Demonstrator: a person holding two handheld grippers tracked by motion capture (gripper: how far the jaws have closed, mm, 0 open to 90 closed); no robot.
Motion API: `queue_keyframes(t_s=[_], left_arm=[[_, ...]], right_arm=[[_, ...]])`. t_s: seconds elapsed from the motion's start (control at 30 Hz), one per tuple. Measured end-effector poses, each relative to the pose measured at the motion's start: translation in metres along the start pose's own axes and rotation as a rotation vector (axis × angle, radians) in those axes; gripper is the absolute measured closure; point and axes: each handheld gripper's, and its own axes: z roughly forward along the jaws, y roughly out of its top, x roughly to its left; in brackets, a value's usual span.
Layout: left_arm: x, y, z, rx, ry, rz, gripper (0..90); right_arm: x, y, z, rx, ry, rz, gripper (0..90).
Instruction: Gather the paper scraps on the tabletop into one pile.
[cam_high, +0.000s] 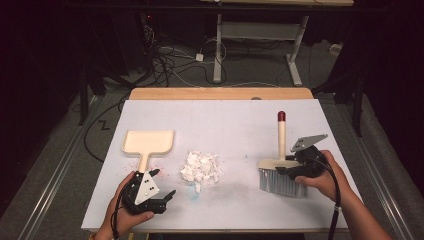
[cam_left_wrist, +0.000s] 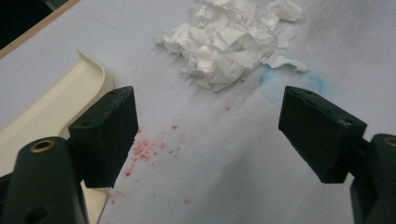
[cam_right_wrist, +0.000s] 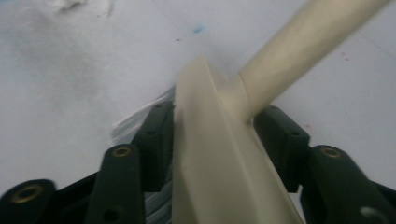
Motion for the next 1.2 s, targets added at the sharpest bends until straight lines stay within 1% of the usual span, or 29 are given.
queue_keyframes(t_s=[0.07,0.13,0.2,0.27,0.3,0.33,0.37,0.4,0.43,0.47,0.5,0.53,0.57,0.63,0.67,0.7,0.77,0.8,0.83,0.87,0.9,0.93,1.03,1.1,1.17,1.2], left_arm=[[0.000,-0.001,0.000,0.003,-0.001,-0.003,19.0],[0.000,-0.001,0.000,0.003,-0.002,-0.006,19.1],[0.000,0.000,0.001,0.005,-0.004,-0.004,19.0],[-0.001,0.000,0.002,0.010,-0.005,0.003,19.0],[-0.001,0.000,0.002,0.008,-0.008,0.003,19.0],[-0.001,0.000,0.002,0.009,-0.008,0.004,19.1],[-0.001,0.000,0.002,0.012,-0.007,0.006,19.0],[-0.001,0.000,0.003,0.009,-0.008,0.003,19.0],[0.000,0.000,0.003,0.007,-0.009,0.001,19.1],[0.000,0.000,0.003,0.007,-0.009,0.000,19.0],[0.000,0.000,0.003,0.007,-0.008,0.000,19.0],[0.000,0.000,0.002,0.006,-0.008,0.001,19.0],[0.000,0.000,0.002,0.005,-0.009,0.001,19.0],[0.000,0.000,0.002,0.003,-0.007,-0.001,19.0],[0.000,0.000,0.002,0.003,-0.005,-0.001,19.0],[0.001,0.000,0.001,0.002,-0.002,-0.002,19.0],[0.001,0.000,0.000,-0.004,0.000,-0.006,19.0],[0.001,0.001,0.000,-0.004,0.004,-0.006,19.0],[0.001,0.001,0.000,-0.006,0.006,-0.006,19.0],[0.001,0.001,-0.001,-0.009,0.007,-0.005,19.0],[0.001,0.001,-0.001,-0.010,0.009,-0.004,19.0],[0.001,0.001,-0.002,-0.012,0.012,-0.004,19.0],[0.001,0.001,-0.003,-0.021,0.020,-0.012,18.8],[0.002,0.001,-0.004,-0.023,0.031,-0.016,18.2],[0.001,0.001,-0.005,-0.026,0.043,-0.016,17.7],[0.001,0.000,-0.006,-0.028,0.050,-0.015,16.9]], right_arm=[[-0.008,0.002,0.002,0.015,0.029,-0.015,48.1],[-0.014,0.004,0.003,0.040,0.046,-0.026,46.6],[-0.018,0.007,0.006,0.071,0.048,-0.047,44.0],[-0.022,0.010,0.008,0.088,0.052,-0.050,42.3],[-0.023,0.011,0.008,0.100,0.052,-0.060,41.1],[-0.023,0.012,0.008,0.110,0.041,-0.076,39.1],[-0.023,0.014,0.008,0.118,0.007,-0.092,36.0],[-0.022,0.015,0.007,0.133,-0.044,-0.104,34.2],[-0.021,0.016,0.006,0.145,-0.100,-0.125,36.1],[-0.021,0.017,0.005,0.153,-0.128,-0.133,34.6],[-0.021,0.018,0.003,0.127,-0.137,-0.122,34.5],[-0.021,0.018,0.002,0.083,-0.139,-0.104,34.3],[-0.020,0.017,0.000,0.043,-0.155,-0.106,34.0],[-0.018,0.014,-0.002,-0.005,-0.182,-0.094,33.3],[-0.018,0.012,-0.003,-0.028,-0.181,-0.088,32.9],[-0.016,0.009,-0.004,-0.064,-0.184,-0.080,32.2],[-0.012,0.003,-0.007,-0.138,-0.213,-0.058,30.8],[-0.009,-0.001,-0.009,-0.180,-0.215,-0.056,31.0],[-0.006,-0.005,-0.011,-0.220,-0.227,-0.055,29.5],[-0.002,-0.008,-0.013,-0.258,-0.250,-0.052,28.2],[0.002,-0.013,-0.016,-0.295,-0.259,-0.043,27.9],[0.005,-0.016,-0.018,-0.312,-0.267,-0.040,26.5],[0.015,-0.028,-0.024,-0.374,-0.321,-0.013,23.6],[0.022,-0.039,-0.028,-0.427,-0.337,0.007,22.6],[0.028,-0.050,-0.030,-0.458,-0.358,0.016,21.5],[0.031,-0.055,-0.031,-0.454,-0.369,0.022,21.3]])
